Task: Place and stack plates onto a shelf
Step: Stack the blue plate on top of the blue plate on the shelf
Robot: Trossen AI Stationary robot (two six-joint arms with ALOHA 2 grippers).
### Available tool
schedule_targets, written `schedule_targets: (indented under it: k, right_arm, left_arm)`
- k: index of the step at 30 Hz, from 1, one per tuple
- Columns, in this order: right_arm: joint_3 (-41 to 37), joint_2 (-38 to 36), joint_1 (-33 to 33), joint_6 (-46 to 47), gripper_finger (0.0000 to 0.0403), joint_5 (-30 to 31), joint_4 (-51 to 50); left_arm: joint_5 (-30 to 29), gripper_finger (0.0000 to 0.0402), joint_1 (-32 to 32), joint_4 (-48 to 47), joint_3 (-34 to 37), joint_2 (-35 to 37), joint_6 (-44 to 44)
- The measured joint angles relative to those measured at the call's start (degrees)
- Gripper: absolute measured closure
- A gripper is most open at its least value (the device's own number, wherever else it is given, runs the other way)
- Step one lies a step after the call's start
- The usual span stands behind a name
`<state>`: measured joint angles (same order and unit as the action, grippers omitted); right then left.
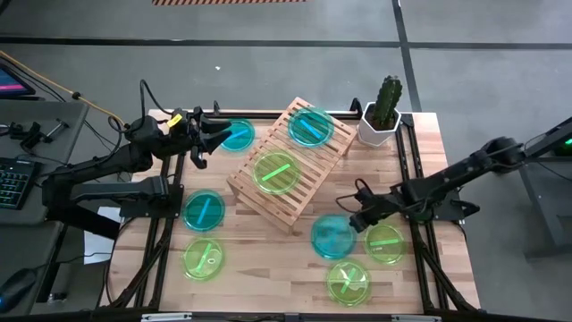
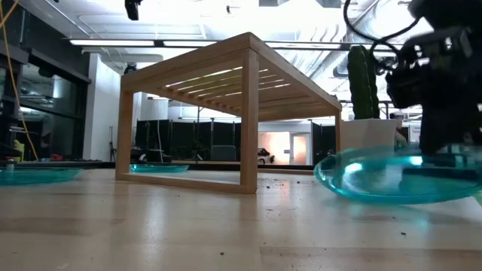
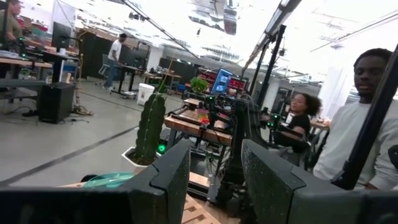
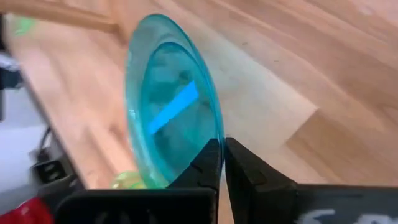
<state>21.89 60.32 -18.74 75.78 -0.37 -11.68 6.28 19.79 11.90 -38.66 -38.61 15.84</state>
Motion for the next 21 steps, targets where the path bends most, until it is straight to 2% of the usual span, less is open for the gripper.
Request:
schedule_targets:
  k: [12,17,21]
  right_arm:
    - [0.01,-12.0,0.01,-4.18,0.0403,-6.18,-2.19]
    - [0.02,-16.91,0.0,-5.52,0.0403,-13.43,4.04]
    - [0.52,-17.97,0.12,-3.86,0.0403,-11.47,12.9]
  left_arm:
    - [-1.9,0.0268,0.0,0.02,0.01,0.0,-0.01]
    - [-1.9,0.0268,0.0,0.02,0.01,0.0,0.0]
    - [-1.95,0.0268,0.0,0.02,0.01,0.0,0.05]
